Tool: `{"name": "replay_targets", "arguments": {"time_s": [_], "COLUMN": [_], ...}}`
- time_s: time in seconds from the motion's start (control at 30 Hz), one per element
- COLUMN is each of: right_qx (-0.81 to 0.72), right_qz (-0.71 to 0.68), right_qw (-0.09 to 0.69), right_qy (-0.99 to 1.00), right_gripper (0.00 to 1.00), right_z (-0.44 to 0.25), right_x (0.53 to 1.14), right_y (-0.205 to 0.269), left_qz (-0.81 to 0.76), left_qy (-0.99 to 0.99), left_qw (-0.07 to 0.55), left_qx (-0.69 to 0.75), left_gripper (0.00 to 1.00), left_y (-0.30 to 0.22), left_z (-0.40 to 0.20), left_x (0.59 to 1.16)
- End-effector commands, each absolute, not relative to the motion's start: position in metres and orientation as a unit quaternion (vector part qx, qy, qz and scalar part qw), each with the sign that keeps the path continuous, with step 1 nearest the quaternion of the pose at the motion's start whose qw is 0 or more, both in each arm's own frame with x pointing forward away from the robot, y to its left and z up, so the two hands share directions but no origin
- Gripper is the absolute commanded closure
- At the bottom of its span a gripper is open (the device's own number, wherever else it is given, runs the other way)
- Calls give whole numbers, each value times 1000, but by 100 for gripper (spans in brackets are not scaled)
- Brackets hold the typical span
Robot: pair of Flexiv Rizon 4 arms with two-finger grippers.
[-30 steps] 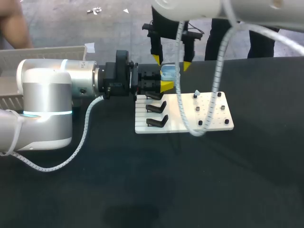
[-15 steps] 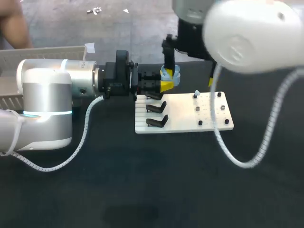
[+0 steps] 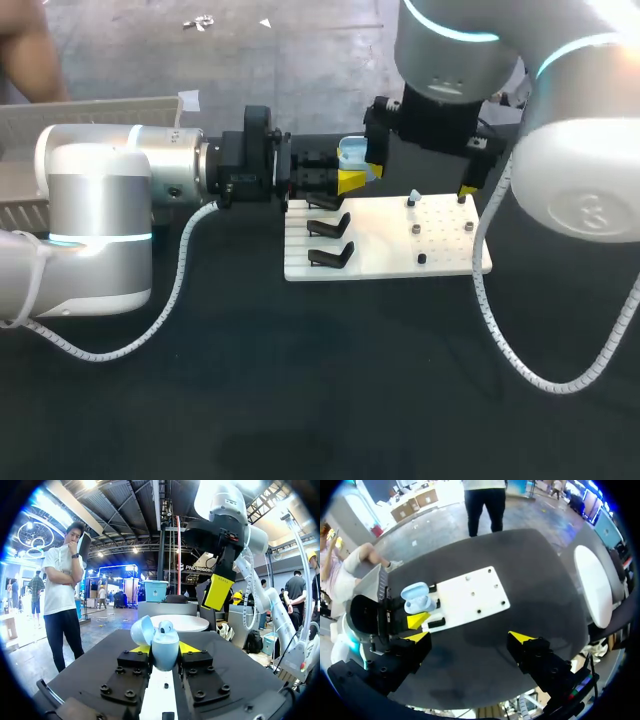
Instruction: Pick up each earbud case from the left stands, insert the matching earbuds, close the lid, and place the case in the box.
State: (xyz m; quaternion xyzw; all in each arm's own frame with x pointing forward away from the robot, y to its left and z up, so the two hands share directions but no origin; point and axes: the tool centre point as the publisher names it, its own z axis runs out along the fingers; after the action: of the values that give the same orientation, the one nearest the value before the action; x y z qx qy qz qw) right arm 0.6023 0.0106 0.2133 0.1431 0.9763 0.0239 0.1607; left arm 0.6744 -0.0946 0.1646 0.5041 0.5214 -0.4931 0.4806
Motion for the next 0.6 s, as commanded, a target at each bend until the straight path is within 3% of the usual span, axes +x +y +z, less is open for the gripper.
{"name": "replay_targets", "arguments": {"time_s": [0.03, 0.6], "right_qx": [145, 127], "right_qz": [78, 100], "right_qw": [181, 229], "right_qy": [970, 960], "right_gripper": [0, 0], "right_z": [215, 201], "right_x": [613, 702], "right_y": [-3, -41], "left_qz": [-492, -492], "left_qy": [520, 520], "left_qw": [484, 484], "left_qx": [503, 503], "left_gripper": [100, 100], "left_y": [-95, -95], "left_z": [164, 164], "left_x": [673, 673]}}
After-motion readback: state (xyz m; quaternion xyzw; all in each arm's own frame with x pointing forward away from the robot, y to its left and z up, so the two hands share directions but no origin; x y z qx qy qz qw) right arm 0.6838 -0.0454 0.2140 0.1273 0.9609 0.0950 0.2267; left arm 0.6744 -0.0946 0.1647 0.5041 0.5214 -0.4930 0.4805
